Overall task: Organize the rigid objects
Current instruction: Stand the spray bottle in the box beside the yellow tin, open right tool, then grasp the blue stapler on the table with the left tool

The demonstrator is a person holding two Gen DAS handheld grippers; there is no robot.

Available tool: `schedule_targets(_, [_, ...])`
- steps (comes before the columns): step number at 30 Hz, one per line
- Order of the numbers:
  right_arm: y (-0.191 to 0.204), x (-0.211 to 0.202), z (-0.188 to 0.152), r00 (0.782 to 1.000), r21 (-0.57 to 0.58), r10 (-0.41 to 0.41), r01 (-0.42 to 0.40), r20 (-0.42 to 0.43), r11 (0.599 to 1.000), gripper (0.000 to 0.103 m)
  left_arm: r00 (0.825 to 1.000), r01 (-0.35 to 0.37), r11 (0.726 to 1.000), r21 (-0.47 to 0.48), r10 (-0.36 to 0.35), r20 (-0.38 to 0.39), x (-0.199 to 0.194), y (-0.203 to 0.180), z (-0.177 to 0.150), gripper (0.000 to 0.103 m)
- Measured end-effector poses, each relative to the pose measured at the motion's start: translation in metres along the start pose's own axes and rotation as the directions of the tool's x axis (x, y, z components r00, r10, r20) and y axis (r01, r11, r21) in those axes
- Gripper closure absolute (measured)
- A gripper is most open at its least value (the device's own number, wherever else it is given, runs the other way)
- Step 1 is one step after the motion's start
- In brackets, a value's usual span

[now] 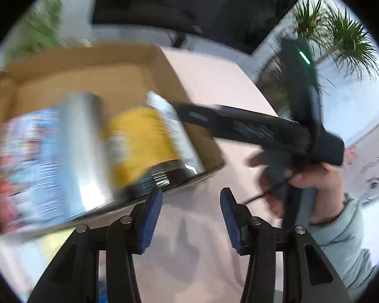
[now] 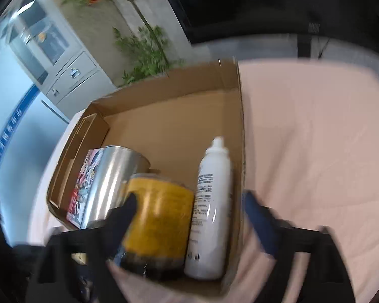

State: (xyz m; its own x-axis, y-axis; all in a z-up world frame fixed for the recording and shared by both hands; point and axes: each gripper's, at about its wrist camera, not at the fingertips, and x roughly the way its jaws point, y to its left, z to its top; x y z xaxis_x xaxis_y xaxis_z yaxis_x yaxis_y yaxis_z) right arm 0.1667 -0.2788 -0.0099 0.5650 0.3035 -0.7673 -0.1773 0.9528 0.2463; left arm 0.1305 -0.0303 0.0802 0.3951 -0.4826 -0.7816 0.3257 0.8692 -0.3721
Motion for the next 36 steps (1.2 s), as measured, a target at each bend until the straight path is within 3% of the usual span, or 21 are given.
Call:
schedule_targets(2, [0.026,-0.034,-0.018,0.996,-0.101,-0.046,0.053,0.071,0.993,0.001,0.995,-0.070,0.998,0.003,0.070,0.067,-0.045,0.014,-0.013,0.039])
schedule_targets(4, [0.053,-0.064,-0.049,0.993,-0.161,-0.046,0.064,0.109,0.985,0.001,0.979,-0.141,0.990,-0.009,0.141,0.150,-0.110,0.040,-0.030,0.026])
schedule_targets(7, [0.088,-0.080,-0.095,0.994,-0.207,0.018,0.005,0.106,0.978,0.000,0.921,-0.298,0.953,-0.049,0.301,0.249,-0.182,0.073,-0.045,0.019])
schedule_targets(9, [0.117,-0.073,-0.133,0.995,-0.211,0.058,-0.040,0.083,0.977,0.000,0.893,-0.373,0.926,-0.065,0.377,0.247,-0.207,0.091,-0.061,0.018])
schedule_targets(11, [0.140,-0.063,-0.162,0.991,-0.196,0.118,-0.104,0.059,0.975,0.001,0.903,-0.379,0.922,-0.075,0.387,0.188,-0.202,0.107,-0.077,0.018])
schedule_targets(13, [0.161,-0.049,-0.190,0.983,-0.166,0.182,-0.176,0.025,0.970,0.001,0.933,-0.332,0.940,-0.081,0.340,0.118,-0.173,0.110,-0.096,0.018])
schedule_targets(16, [0.192,-0.038,-0.232,0.980,-0.191,0.198,-0.201,-0.036,0.961,0.001,0.986,-0.166,0.982,-0.092,0.168,0.012,-0.115,0.106,-0.127,0.020])
schedule_targets(18, [0.203,-0.039,-0.250,0.976,-0.217,0.207,-0.216,-0.063,0.952,0.002,0.997,-0.075,0.987,-0.141,0.069,-0.046,-0.067,0.107,-0.135,0.020])
schedule_targets(22, [0.201,-0.049,-0.268,0.977,-0.258,0.198,-0.212,-0.076,0.943,0.002,0.994,-0.040,0.981,-0.192,0.019,-0.108,-0.010,0.104,-0.137,0.022])
schedule_targets(25, [0.190,-0.051,-0.275,0.977,-0.259,0.188,-0.207,-0.096,0.943,0.002,0.991,0.026,0.975,-0.222,-0.055,-0.123,0.002,0.099,-0.141,0.033])
schedule_targets(29, [0.176,-0.055,-0.280,0.972,-0.218,0.215,-0.230,-0.093,0.948,0.003,0.981,0.068,0.975,-0.211,-0.104,-0.164,0.019,0.088,-0.139,0.033])
schedule_targets(32, [0.169,-0.055,-0.278,0.971,-0.201,0.229,-0.239,-0.072,0.950,0.006,0.959,0.172,0.951,-0.258,-0.222,-0.177,0.019,0.077,-0.140,0.033])
schedule_targets(35, [0.162,-0.062,-0.275,0.981,-0.218,0.194,-0.193,-0.019,0.957,0.006,0.926,0.289,0.936,-0.203,-0.327,-0.187,0.024,0.043,-0.140,0.033])
schedule_targets(36, [0.158,-0.063,-0.274,0.984,-0.218,0.178,-0.175,-0.004,0.960,0.006,0.924,0.302,0.933,-0.197,-0.337,-0.178,0.025,0.037,-0.139,0.033])
